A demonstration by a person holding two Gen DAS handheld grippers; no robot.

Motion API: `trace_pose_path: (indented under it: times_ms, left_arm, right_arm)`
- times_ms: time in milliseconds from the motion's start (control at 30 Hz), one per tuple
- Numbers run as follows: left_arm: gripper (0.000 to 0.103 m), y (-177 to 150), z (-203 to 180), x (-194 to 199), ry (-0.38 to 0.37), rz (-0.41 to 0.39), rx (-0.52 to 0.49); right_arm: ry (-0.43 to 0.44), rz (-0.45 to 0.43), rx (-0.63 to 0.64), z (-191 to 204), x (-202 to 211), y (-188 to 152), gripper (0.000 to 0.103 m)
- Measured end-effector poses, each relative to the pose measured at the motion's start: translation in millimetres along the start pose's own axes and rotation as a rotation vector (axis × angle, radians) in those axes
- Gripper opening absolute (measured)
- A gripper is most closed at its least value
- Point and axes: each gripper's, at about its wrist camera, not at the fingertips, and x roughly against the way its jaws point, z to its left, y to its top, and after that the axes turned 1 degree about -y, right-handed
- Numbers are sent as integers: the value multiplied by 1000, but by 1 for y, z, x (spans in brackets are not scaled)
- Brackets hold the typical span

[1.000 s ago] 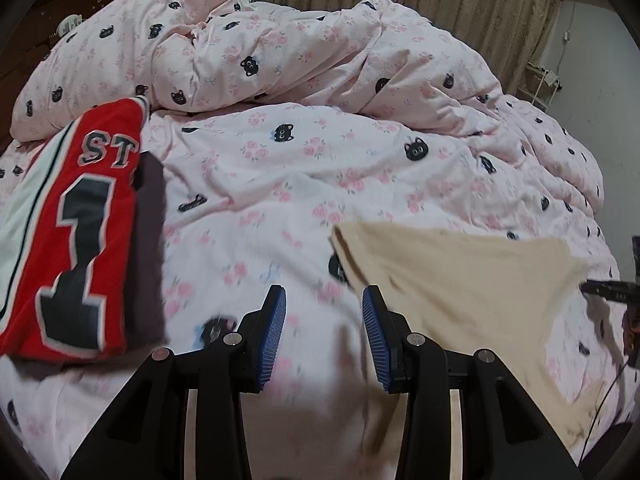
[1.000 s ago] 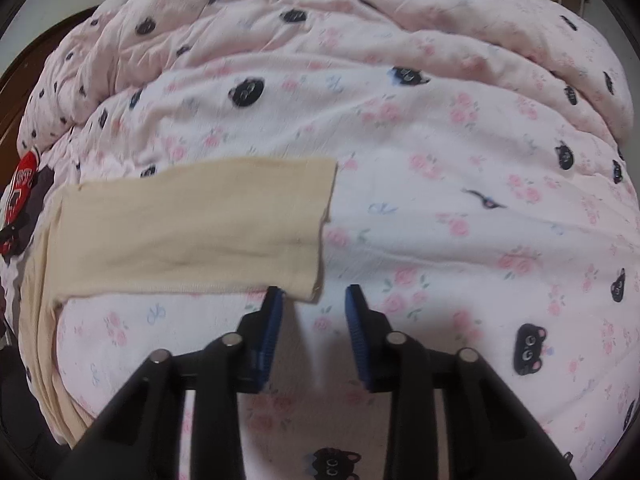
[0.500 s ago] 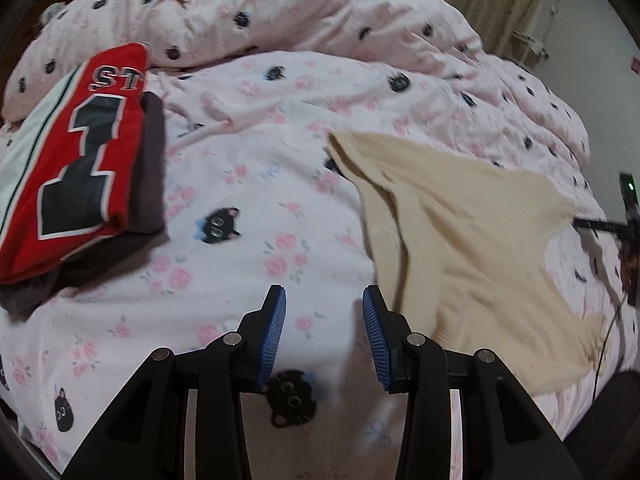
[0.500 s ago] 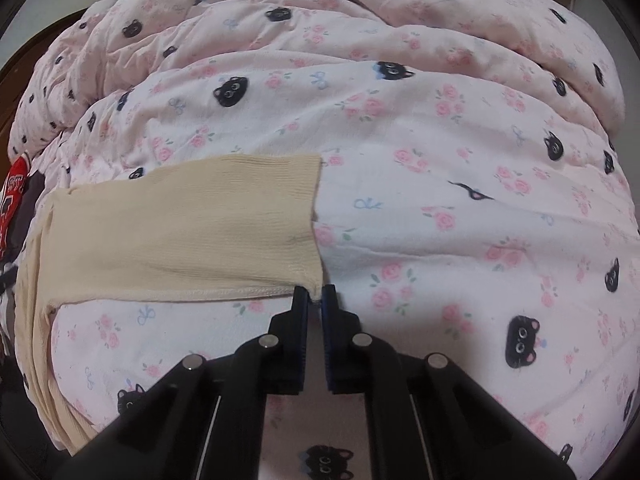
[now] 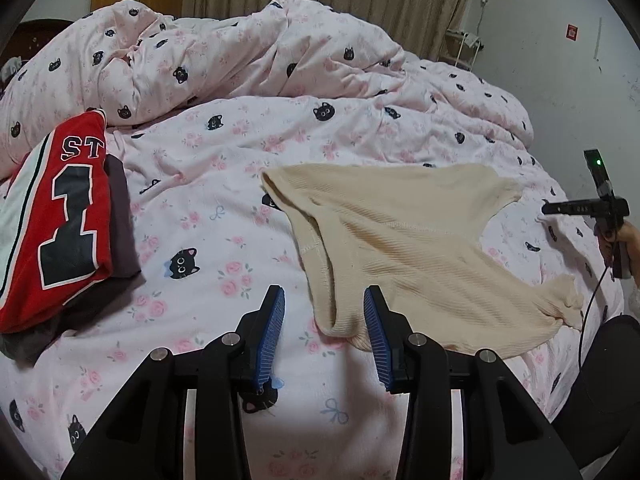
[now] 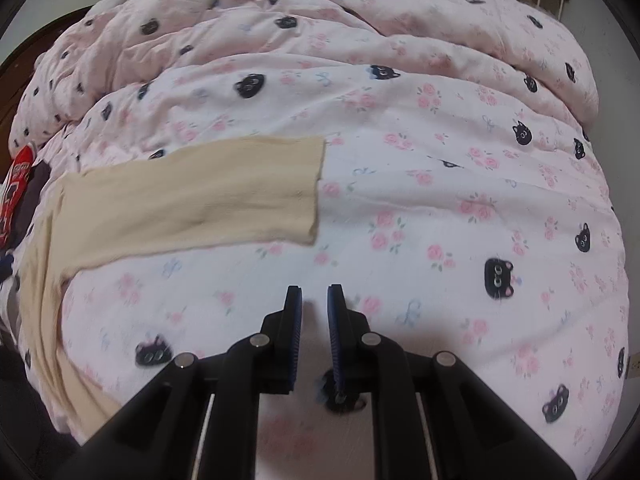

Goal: Fold clothes
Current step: 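Move the open right tool toward the garment hem while the left tool approaches its edge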

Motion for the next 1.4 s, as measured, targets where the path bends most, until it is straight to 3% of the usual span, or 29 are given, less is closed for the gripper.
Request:
trace_pose_path:
  times_ms: [133, 333, 500, 633, 767, 1033, 1133, 1400]
  left_arm:
    - [37, -1, -5, -13, -38, 51, -20]
    - [37, -5, -10, -48, -9, 175, -34]
    - [37, -7, -4, -46, -29, 164, 30]
    - [37, -8, 0, -45, -37, 169, 66]
    - [37, -10, 10, -42, -65, 172, 154]
    - [36, -6, 12, -48, -86, 158, 197]
    - [18, -4, 11, -50, -70, 147, 197]
    - [16, -7, 14, -40, -55, 125, 207]
  right_arm:
    - [37, -9, 40, 19, 21, -22, 14]
    - [73, -2, 77, 44, 46, -52, 14]
    - [106, -19, 84, 59, 64, -65, 16]
    - [127, -29, 77, 64, 74, -76, 30]
    - [143, -27, 70, 67, 79, -84, 30]
    - [173, -23, 36, 71, 76, -97, 30]
    - [180, -12, 24, 71, 70, -101, 30]
    - [205, 6, -59, 55, 69, -112, 30]
